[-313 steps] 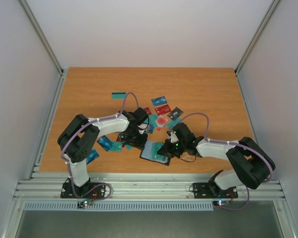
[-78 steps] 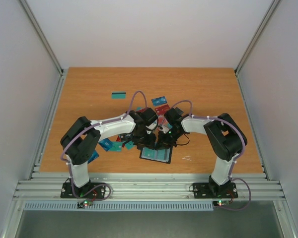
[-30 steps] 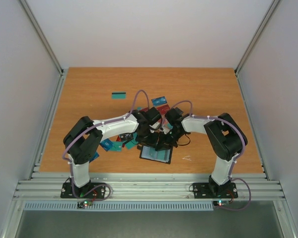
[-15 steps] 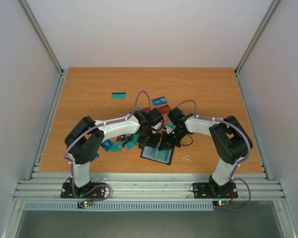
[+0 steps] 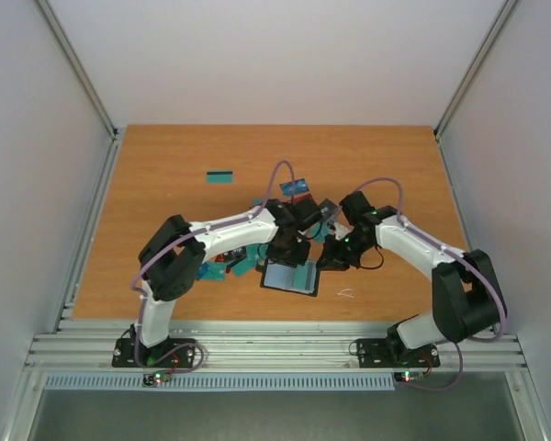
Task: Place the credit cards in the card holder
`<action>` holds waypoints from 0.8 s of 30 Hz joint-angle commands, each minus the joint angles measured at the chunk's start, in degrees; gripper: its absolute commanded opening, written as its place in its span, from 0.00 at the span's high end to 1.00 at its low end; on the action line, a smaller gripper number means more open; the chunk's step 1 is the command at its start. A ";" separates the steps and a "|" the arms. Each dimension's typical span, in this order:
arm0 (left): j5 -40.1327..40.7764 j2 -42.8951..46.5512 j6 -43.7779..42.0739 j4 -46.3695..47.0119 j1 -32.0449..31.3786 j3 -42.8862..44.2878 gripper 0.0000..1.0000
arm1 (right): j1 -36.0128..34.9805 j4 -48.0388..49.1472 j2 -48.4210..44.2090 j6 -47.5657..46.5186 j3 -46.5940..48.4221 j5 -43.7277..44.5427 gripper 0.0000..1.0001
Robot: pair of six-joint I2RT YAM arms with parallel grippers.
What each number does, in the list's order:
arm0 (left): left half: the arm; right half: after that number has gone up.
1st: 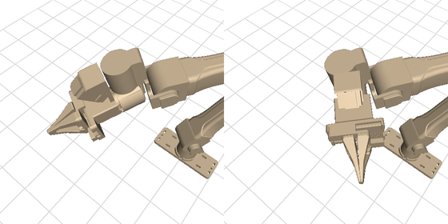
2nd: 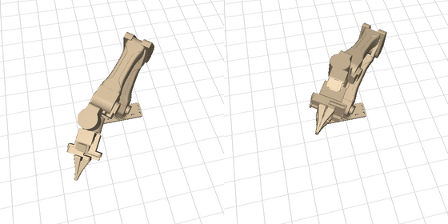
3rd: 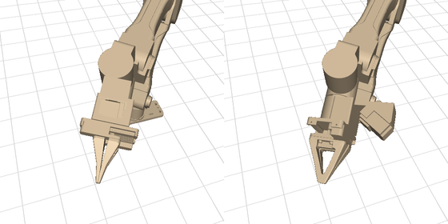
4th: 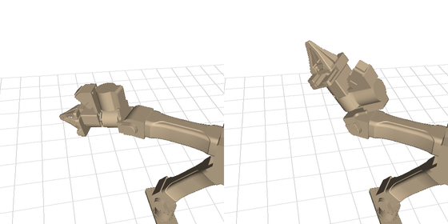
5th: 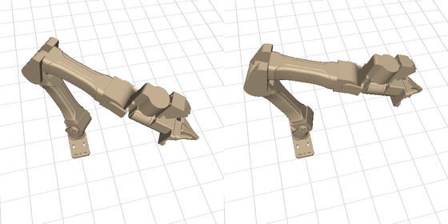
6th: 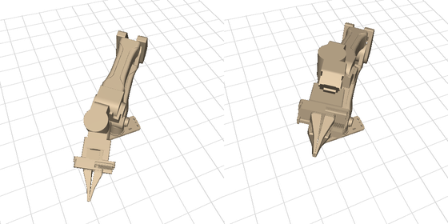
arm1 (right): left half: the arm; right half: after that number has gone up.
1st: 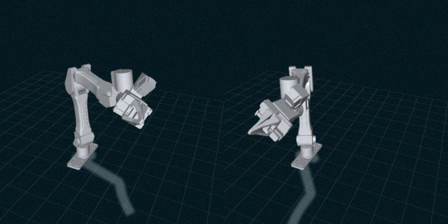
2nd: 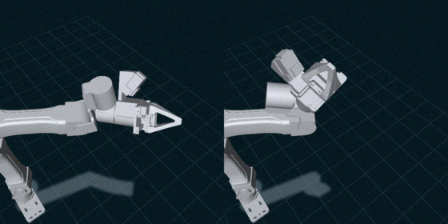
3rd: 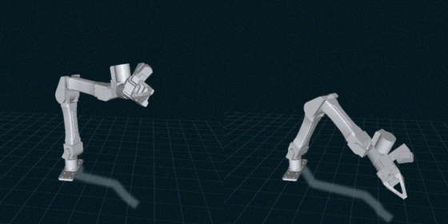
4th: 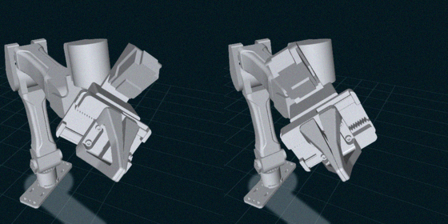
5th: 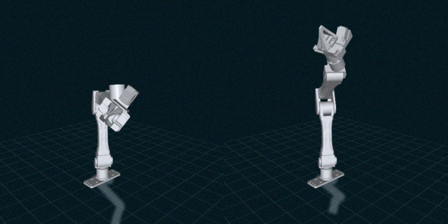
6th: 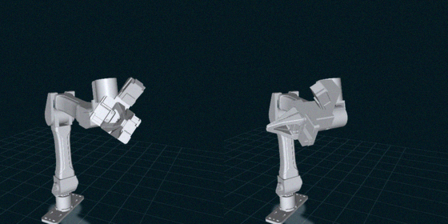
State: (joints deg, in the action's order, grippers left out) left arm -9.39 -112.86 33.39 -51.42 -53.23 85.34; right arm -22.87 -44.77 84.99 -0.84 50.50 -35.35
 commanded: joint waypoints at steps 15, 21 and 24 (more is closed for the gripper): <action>-0.60 -5.14 25.43 0.92 -9.17 12.66 0.54 | 4.73 -19.01 -23.17 3.74 1.17 8.41 0.75; 6.76 5.08 23.71 -3.71 -9.26 9.07 0.48 | 4.73 -19.45 -29.13 4.33 3.17 5.63 0.70; 11.97 9.84 20.58 -7.75 -8.38 6.65 0.44 | 4.76 -18.17 -30.39 4.54 3.20 5.21 0.66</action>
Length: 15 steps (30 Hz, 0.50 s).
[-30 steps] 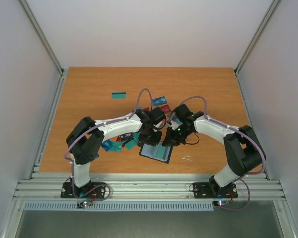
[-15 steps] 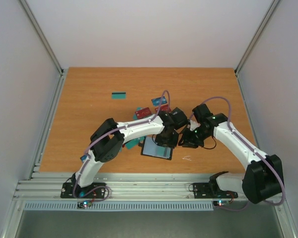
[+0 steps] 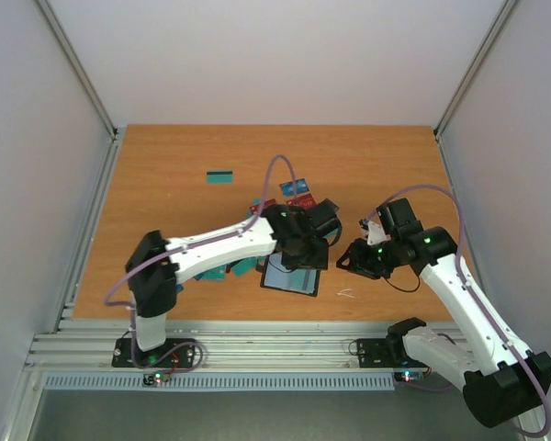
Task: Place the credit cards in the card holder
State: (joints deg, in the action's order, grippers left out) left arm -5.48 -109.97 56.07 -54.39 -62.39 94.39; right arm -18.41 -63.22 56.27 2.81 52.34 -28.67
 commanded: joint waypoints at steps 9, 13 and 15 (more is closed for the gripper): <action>10.62 23.31 -12.96 -6.99 13.41 -20.38 0.41 | -0.39 11.26 4.80 2.24 1.17 -9.07 0.60; 10.40 28.55 -16.49 -5.58 22.85 -29.03 0.34 | -2.25 15.93 7.38 4.30 -0.33 -7.96 0.59; 9.92 29.22 -18.05 -4.82 27.70 -32.12 0.33 | -4.35 17.34 9.28 5.09 -0.33 -6.45 0.59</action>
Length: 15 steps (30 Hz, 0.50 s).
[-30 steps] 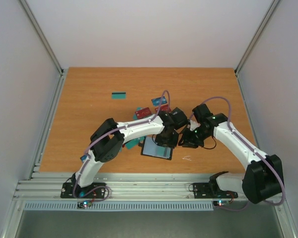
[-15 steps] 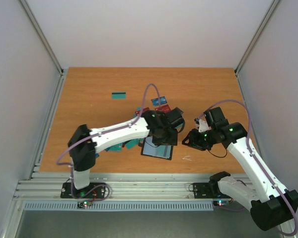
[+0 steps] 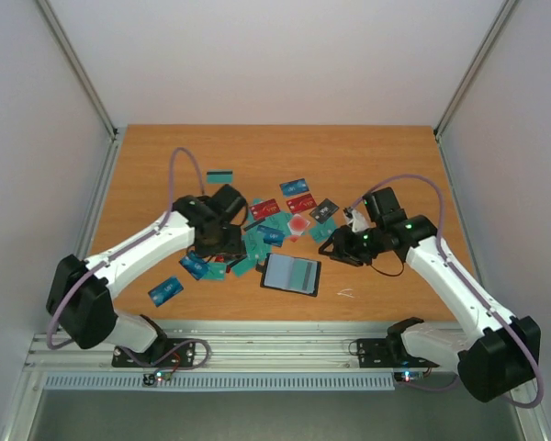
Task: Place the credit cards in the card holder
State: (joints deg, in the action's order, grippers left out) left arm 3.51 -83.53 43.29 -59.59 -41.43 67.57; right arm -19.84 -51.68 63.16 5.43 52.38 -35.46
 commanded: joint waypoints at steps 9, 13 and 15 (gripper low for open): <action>-1.87 2.43 -4.19 3.65 26.40 -15.14 0.28 | -10.47 8.13 10.66 4.54 0.10 4.29 0.59; -4.49 2.63 -2.91 6.55 33.89 -18.56 0.30 | -10.75 7.10 12.49 3.80 0.88 4.13 0.60; -5.07 2.21 -2.62 6.90 36.19 -19.36 0.32 | -10.75 5.89 12.61 3.13 1.25 4.34 0.60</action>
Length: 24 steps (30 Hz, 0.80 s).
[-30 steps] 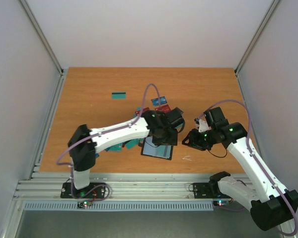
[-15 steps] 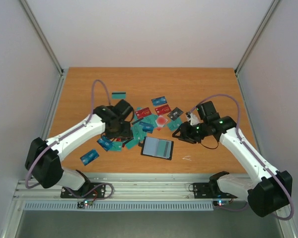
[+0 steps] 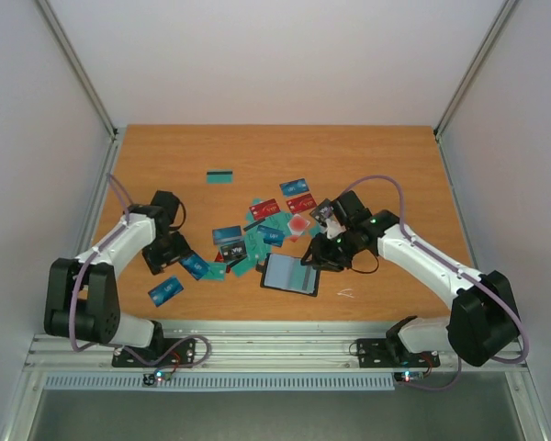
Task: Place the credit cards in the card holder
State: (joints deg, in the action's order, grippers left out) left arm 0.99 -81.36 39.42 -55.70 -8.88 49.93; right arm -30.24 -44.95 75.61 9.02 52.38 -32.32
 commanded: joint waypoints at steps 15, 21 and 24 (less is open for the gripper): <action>-5.75 -1.46 2.52 6.16 11.00 -10.09 0.33 | -0.35 -6.37 -3.80 -3.99 0.65 -0.28 0.60; -7.44 1.48 1.61 10.46 11.81 -9.98 0.34 | -0.35 -8.96 -5.99 -5.77 0.14 -0.35 0.60; -5.82 2.15 -0.35 8.26 11.81 -6.67 0.34 | -0.33 -10.43 -7.22 -6.70 0.18 -0.48 0.60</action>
State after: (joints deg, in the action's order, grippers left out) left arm -5.56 -80.97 41.41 -49.45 2.55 40.21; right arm -30.24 -52.36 70.48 4.64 52.40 -32.16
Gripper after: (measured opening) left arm 0.663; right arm 0.401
